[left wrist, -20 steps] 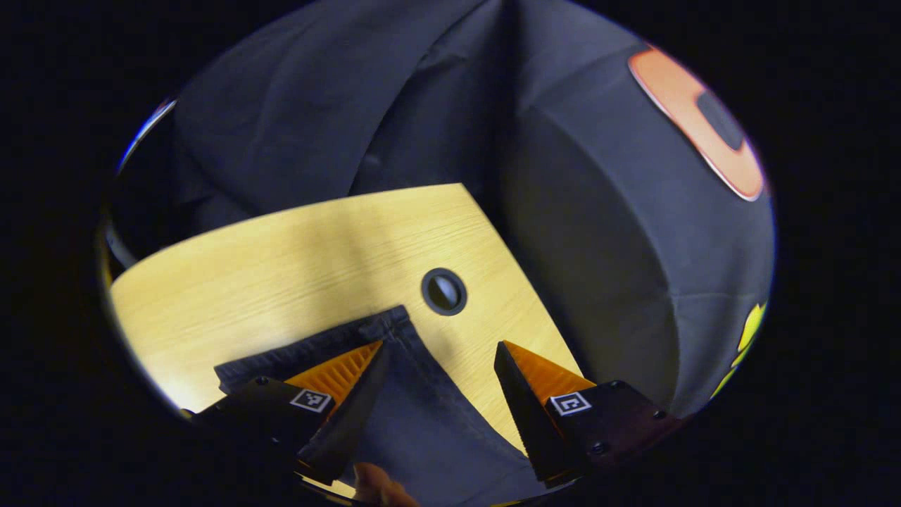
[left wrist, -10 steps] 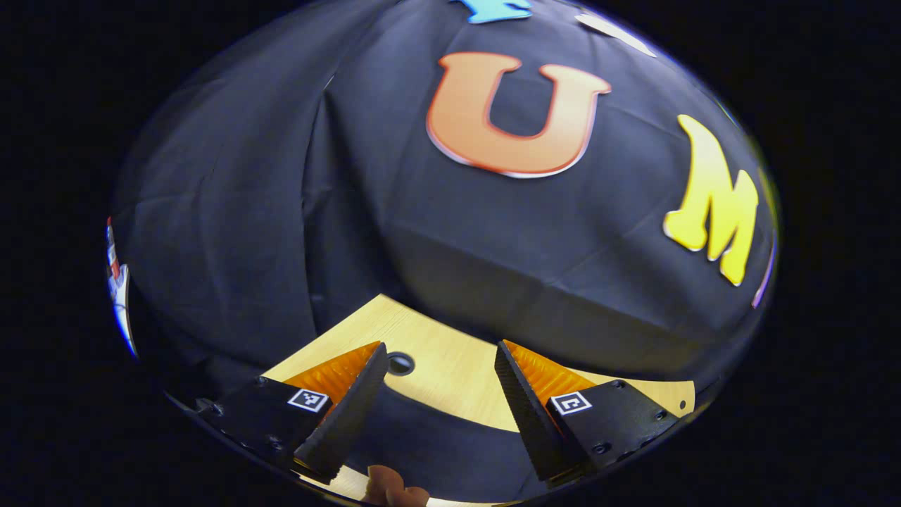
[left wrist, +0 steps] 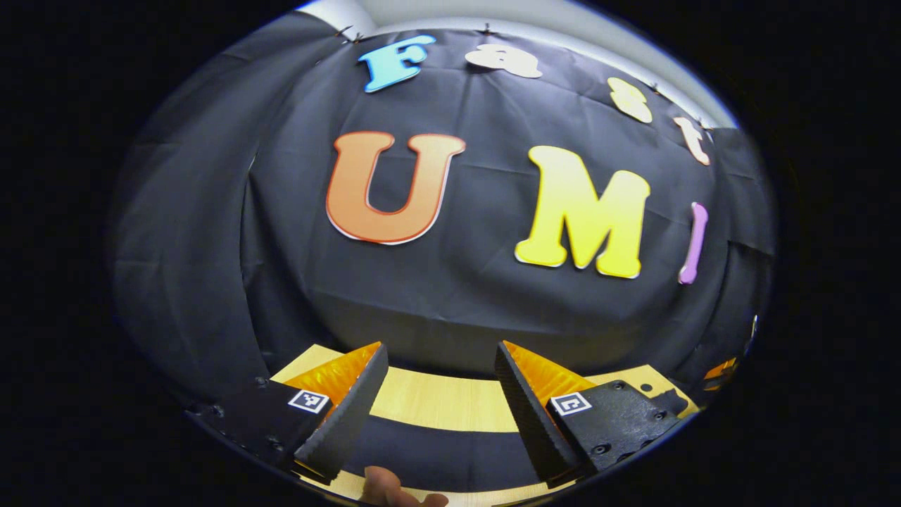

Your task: Grasp the waist and the cuffs of the jeans and fold them to make the two legs overlap; first hold the waist and fold one-third of the jeans toward the cuffs, then hold the cuffs and fold the remaining one-third in the same direction to finish folding.

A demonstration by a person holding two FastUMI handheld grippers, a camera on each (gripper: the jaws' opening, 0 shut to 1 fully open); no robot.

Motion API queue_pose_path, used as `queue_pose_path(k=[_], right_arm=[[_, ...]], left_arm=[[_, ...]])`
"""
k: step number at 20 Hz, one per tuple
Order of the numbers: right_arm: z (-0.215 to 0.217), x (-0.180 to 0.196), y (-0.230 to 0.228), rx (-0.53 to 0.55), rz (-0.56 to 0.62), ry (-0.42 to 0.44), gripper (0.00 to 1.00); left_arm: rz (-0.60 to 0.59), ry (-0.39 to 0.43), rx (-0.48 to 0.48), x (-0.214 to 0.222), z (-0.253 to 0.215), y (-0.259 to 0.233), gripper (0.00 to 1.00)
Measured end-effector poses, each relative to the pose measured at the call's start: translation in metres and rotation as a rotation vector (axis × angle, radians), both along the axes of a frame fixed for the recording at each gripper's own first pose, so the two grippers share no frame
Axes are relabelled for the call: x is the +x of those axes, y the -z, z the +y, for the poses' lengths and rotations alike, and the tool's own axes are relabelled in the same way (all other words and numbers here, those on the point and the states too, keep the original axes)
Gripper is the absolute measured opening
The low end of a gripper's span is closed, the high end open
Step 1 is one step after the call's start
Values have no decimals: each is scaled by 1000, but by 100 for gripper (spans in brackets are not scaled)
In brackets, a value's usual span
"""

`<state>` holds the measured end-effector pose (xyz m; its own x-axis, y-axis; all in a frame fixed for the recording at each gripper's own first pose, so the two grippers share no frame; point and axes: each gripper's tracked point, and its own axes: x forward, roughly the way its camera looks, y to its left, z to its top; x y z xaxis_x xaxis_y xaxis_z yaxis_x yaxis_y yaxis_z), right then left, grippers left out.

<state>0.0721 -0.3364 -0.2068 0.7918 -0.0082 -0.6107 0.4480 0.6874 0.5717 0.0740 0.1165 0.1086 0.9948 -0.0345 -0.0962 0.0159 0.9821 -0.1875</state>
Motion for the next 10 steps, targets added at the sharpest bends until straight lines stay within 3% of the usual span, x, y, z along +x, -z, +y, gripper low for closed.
queue_pose_path(k=[4, 7, 10], right_arm=[[-4, -12, 37, 129, 62, 65, 97], [0, -13, 62, 239, 104, 110, 97], [6, -11, 79, 301, 138, 129, 97]], left_arm=[[3, 30, 50, -35, -27, 0, 98], [-46, -4, 107, -58, -33, -12, 99], [-53, 40, 129, -70, -51, -14, 98]])
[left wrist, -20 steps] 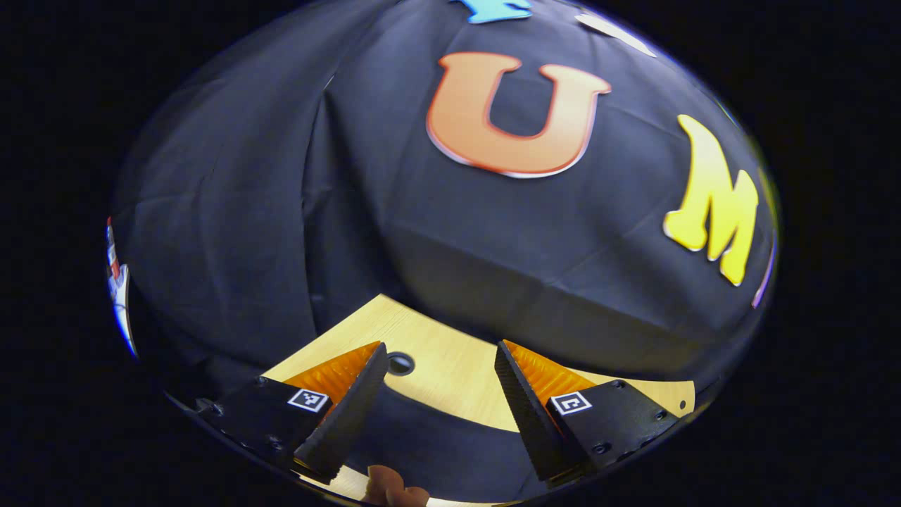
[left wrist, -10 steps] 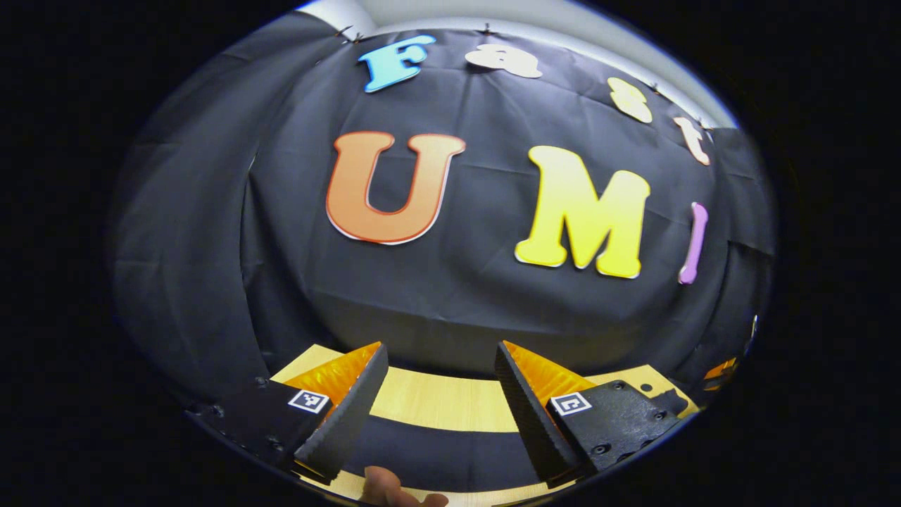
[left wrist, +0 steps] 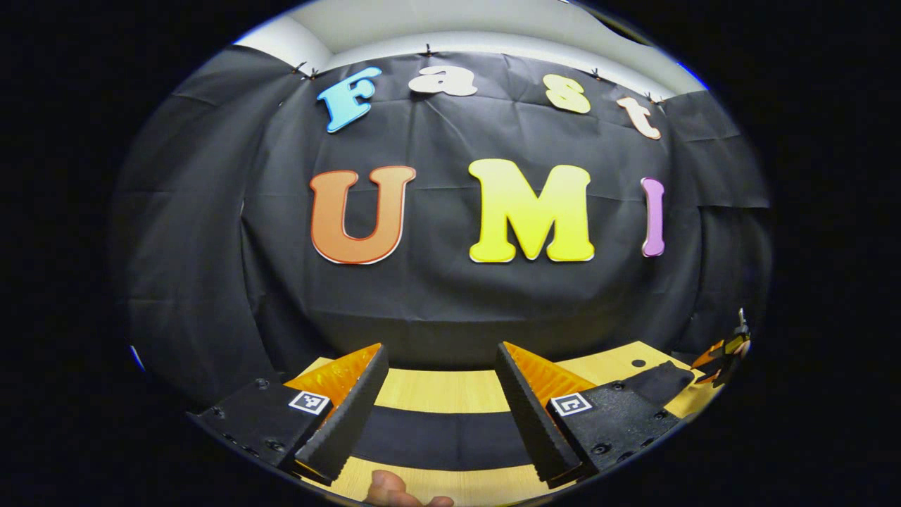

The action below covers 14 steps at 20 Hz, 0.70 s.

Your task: Grasp the waist and the cuffs of the jeans and fold them to make the two legs overlap; first hold the waist and fold one-third of the jeans toward the cuffs, then hold the cuffs and fold the remaining one-third in the same direction to finish folding.

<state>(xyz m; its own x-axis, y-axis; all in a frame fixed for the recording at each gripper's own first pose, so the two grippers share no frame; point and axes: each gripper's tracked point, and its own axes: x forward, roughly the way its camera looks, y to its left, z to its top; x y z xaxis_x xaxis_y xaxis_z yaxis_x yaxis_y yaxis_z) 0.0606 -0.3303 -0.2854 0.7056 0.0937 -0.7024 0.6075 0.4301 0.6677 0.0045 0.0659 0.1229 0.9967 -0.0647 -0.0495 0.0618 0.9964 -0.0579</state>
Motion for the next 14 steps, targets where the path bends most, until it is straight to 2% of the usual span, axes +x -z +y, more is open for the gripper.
queue_pose_path(k=[6, 8, 9, 10, 11, 13, 14], right_arm=[[6, 6, 17, 57, 2, 36, 98], [4, 8, 16, 69, -18, 53, 92], [4, 9, 16, 73, -25, 57, 97], [3, 9, 17, 79, -28, 59, 92], [1, 8, 20, 78, -24, 64, 91], [-7, 3, 26, 96, -36, 81, 75], [-8, -7, 35, 80, 23, 91, 75]], left_arm=[[-6, 41, -26, -15, -23, -9, 98], [-5, 40, -30, -16, -24, -11, 98], [-4, 39, -35, -16, -23, -12, 98], [0, 34, -39, -16, -23, -12, 98], [6, 29, -43, -15, -22, -10, 98], [24, 17, -57, -16, -20, -6, 98], [35, 11, -65, -16, -19, -5, 98]])
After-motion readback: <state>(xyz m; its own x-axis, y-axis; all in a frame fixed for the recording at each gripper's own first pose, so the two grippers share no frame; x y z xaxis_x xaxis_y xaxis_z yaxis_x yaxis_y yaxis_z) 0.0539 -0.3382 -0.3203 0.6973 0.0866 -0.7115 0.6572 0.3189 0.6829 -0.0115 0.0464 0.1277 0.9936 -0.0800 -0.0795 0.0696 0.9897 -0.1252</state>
